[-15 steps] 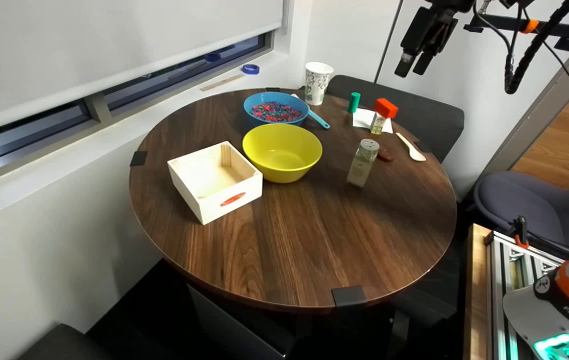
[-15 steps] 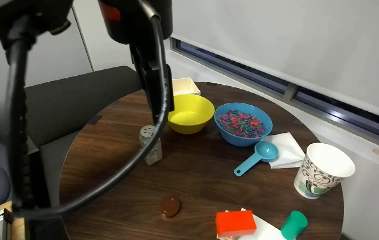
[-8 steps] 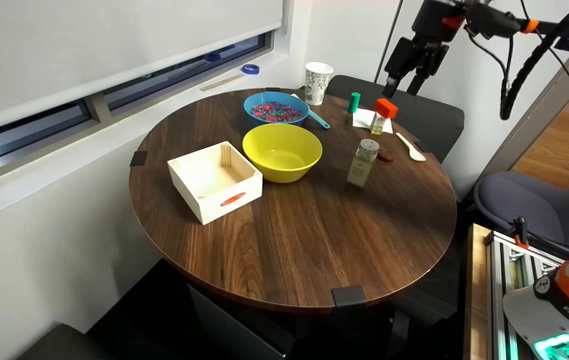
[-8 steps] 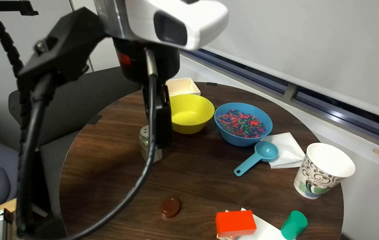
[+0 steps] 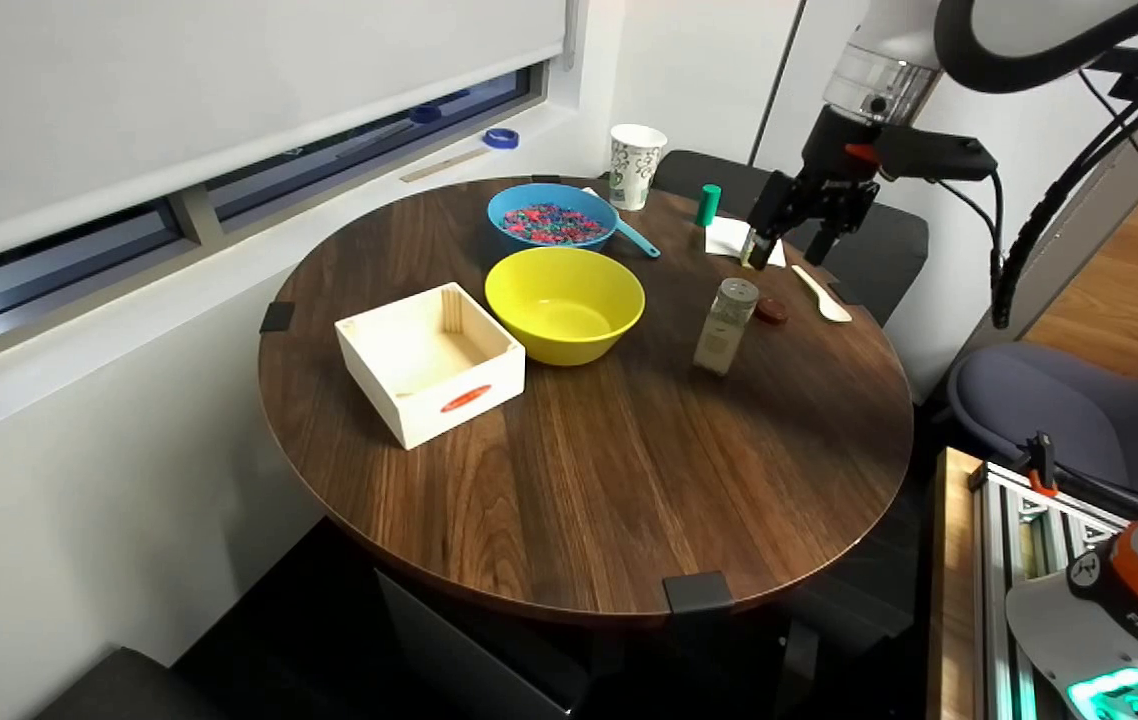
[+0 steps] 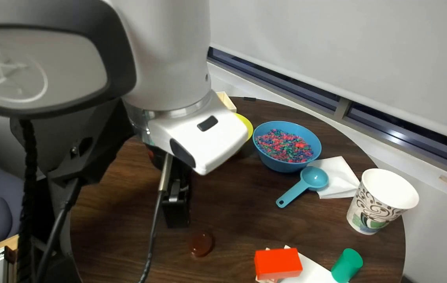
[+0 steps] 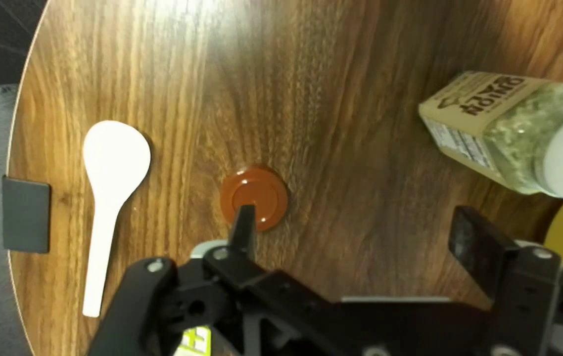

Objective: Put the cap on the spice bottle

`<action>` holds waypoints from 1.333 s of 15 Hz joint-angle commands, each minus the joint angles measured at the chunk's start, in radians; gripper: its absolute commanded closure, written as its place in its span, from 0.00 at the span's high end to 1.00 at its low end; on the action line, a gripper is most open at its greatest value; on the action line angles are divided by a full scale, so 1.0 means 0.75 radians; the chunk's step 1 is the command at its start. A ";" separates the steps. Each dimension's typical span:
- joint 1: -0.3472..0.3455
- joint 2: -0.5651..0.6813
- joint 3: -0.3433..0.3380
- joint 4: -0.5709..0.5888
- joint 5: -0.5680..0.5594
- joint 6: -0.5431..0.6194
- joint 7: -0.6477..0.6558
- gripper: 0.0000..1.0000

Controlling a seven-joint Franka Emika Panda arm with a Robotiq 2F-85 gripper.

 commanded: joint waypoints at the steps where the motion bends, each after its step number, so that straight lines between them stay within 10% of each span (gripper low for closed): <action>1: -0.032 0.033 0.005 -0.071 0.023 0.033 0.045 1.00; 20: -0.093 0.177 -0.001 -0.104 -0.107 0.222 0.112 0.99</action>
